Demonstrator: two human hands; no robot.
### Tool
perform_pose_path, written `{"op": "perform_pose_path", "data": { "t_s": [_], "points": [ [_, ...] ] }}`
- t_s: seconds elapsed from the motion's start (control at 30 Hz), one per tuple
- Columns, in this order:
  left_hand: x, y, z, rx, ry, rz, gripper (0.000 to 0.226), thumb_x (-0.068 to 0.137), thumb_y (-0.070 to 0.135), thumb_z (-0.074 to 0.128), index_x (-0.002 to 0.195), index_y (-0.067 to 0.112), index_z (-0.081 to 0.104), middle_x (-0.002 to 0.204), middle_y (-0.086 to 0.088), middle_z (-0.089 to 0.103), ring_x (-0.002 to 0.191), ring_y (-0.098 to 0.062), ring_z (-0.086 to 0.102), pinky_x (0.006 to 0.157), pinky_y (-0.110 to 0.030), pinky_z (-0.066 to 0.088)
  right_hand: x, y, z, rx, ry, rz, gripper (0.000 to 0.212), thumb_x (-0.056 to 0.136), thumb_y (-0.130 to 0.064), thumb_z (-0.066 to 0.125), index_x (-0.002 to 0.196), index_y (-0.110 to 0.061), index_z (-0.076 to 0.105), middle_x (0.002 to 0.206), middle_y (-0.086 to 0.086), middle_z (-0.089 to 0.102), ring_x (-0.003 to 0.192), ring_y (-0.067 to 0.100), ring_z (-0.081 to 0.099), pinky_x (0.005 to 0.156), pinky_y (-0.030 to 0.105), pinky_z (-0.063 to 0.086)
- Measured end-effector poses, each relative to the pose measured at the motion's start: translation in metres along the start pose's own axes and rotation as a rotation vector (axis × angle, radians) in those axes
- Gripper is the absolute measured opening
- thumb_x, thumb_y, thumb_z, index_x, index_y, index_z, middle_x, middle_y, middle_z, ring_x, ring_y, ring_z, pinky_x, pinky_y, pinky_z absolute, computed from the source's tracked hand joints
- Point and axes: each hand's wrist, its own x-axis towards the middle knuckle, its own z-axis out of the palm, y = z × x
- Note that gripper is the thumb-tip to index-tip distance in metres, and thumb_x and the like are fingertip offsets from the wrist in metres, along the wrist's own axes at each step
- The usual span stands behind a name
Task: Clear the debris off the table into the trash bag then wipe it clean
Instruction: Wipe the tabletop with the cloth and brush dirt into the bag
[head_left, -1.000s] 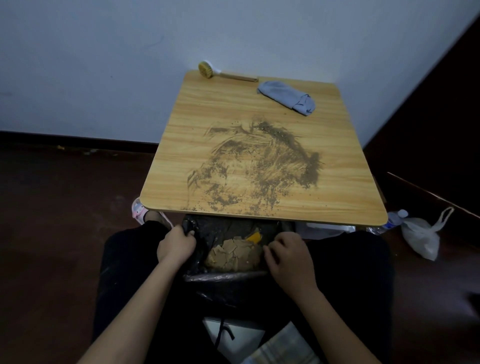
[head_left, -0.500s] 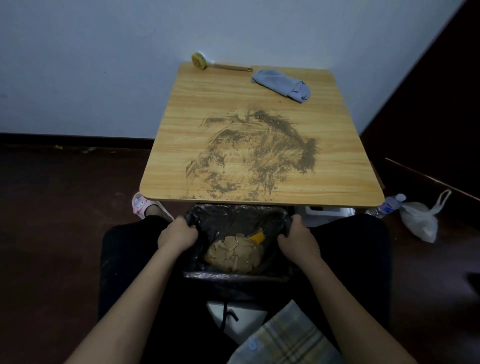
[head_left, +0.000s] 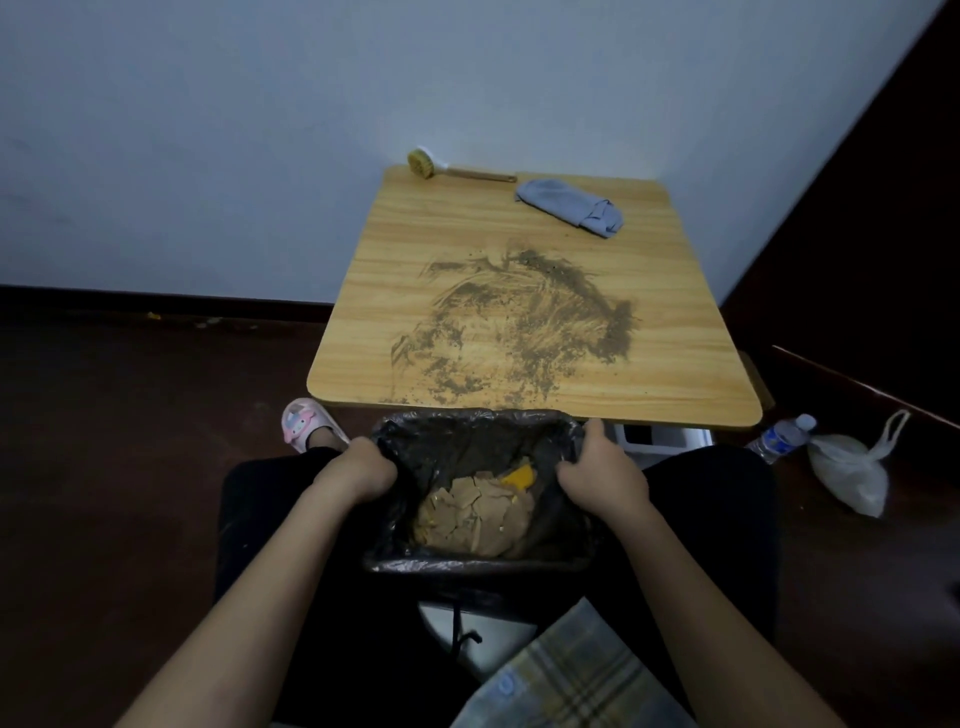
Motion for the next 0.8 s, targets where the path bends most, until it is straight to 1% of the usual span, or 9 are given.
{"op": "perform_pose_path", "data": {
  "t_s": [0.13, 0.23, 0.3, 0.43, 0.5, 0.57, 0.63, 0.7, 0.8],
  "points": [
    [-0.009, 0.002, -0.02, 0.011, 0.048, 0.014, 0.035, 0.09, 0.014, 0.044, 0.12, -0.005, 0.046, 0.123, -0.023, 0.05, 0.108, -0.035, 0.052, 0.087, -0.032, 0.046, -0.004, -0.011, -0.014, 0.048, -0.001, -0.031, 0.047, 0.095, -0.027, 0.051, 0.133, -0.013, 0.027, 0.081, 0.004, 0.053, 0.061, 0.02, 0.052, 0.045, 0.028, 0.034],
    [-0.021, 0.01, -0.04, -0.006, 0.067, 0.043, 0.032, 0.088, 0.013, 0.043, 0.114, -0.003, 0.05, 0.107, -0.018, 0.055, 0.083, -0.027, 0.055, 0.065, -0.03, 0.045, -0.008, -0.019, -0.032, 0.065, 0.058, -0.071, 0.045, 0.093, -0.03, 0.051, 0.129, -0.011, 0.031, 0.083, 0.003, 0.054, 0.066, 0.02, 0.054, 0.048, 0.029, 0.037],
    [-0.029, 0.017, -0.054, -0.006, 0.112, 0.069, 0.027, 0.088, 0.015, 0.043, 0.109, 0.001, 0.052, 0.093, -0.014, 0.058, 0.074, -0.026, 0.054, 0.059, -0.029, 0.041, -0.01, -0.026, -0.048, 0.074, 0.097, -0.099, 0.05, 0.092, -0.032, 0.051, 0.132, -0.011, 0.031, 0.082, 0.0, 0.052, 0.067, 0.019, 0.054, 0.049, 0.029, 0.036],
    [-0.047, 0.035, -0.089, 0.023, 0.255, 0.153, 0.015, 0.086, 0.017, 0.044, 0.095, 0.008, 0.05, 0.08, -0.006, 0.052, 0.079, -0.028, 0.053, 0.071, -0.031, 0.043, -0.012, -0.045, -0.088, 0.097, 0.16, -0.124, 0.061, 0.091, -0.037, 0.051, 0.143, -0.015, 0.027, 0.087, -0.002, 0.051, 0.075, 0.019, 0.057, 0.055, 0.031, 0.043],
    [-0.053, 0.045, -0.108, 0.012, 0.315, 0.202, 0.015, 0.085, 0.017, 0.044, 0.095, 0.008, 0.052, 0.078, -0.005, 0.051, 0.076, -0.025, 0.052, 0.073, -0.031, 0.043, -0.012, -0.056, -0.11, 0.108, 0.212, -0.132, 0.054, 0.089, -0.037, 0.051, 0.136, -0.014, 0.034, 0.096, 0.002, 0.053, 0.081, 0.022, 0.057, 0.056, 0.032, 0.042],
    [-0.055, 0.054, -0.126, 0.002, 0.385, 0.246, 0.021, 0.084, 0.016, 0.044, 0.101, 0.008, 0.054, 0.089, -0.01, 0.057, 0.085, -0.03, 0.056, 0.077, -0.032, 0.046, -0.011, -0.067, -0.129, 0.133, 0.282, -0.162, 0.045, 0.088, -0.037, 0.051, 0.124, -0.013, 0.04, 0.099, 0.003, 0.056, 0.079, 0.021, 0.054, 0.055, 0.032, 0.04],
    [-0.052, 0.063, -0.141, -0.059, 0.441, 0.282, 0.019, 0.084, 0.015, 0.046, 0.098, 0.007, 0.056, 0.099, -0.015, 0.059, 0.094, -0.033, 0.058, 0.084, -0.036, 0.049, -0.009, -0.078, -0.149, 0.172, 0.34, -0.193, 0.046, 0.087, -0.036, 0.051, 0.126, -0.013, 0.04, 0.104, 0.005, 0.058, 0.086, 0.025, 0.056, 0.062, 0.034, 0.043],
    [-0.047, 0.072, -0.153, -0.143, 0.471, 0.313, 0.011, 0.086, 0.016, 0.048, 0.083, 0.008, 0.055, 0.093, -0.015, 0.06, 0.088, -0.032, 0.058, 0.08, -0.035, 0.048, -0.005, -0.09, -0.166, 0.2, 0.371, -0.211, 0.053, 0.087, -0.034, 0.051, 0.133, -0.011, 0.039, 0.114, 0.009, 0.058, 0.101, 0.03, 0.057, 0.075, 0.037, 0.047],
    [-0.037, 0.086, -0.168, -0.228, 0.521, 0.363, 0.019, 0.089, 0.016, 0.05, 0.07, 0.015, 0.051, 0.081, -0.011, 0.057, 0.081, -0.03, 0.055, 0.074, -0.032, 0.044, 0.006, -0.108, -0.189, 0.237, 0.405, -0.243, 0.045, 0.087, -0.03, 0.052, 0.127, -0.009, 0.045, 0.12, 0.013, 0.058, 0.108, 0.033, 0.056, 0.082, 0.037, 0.047]
  ]
}}
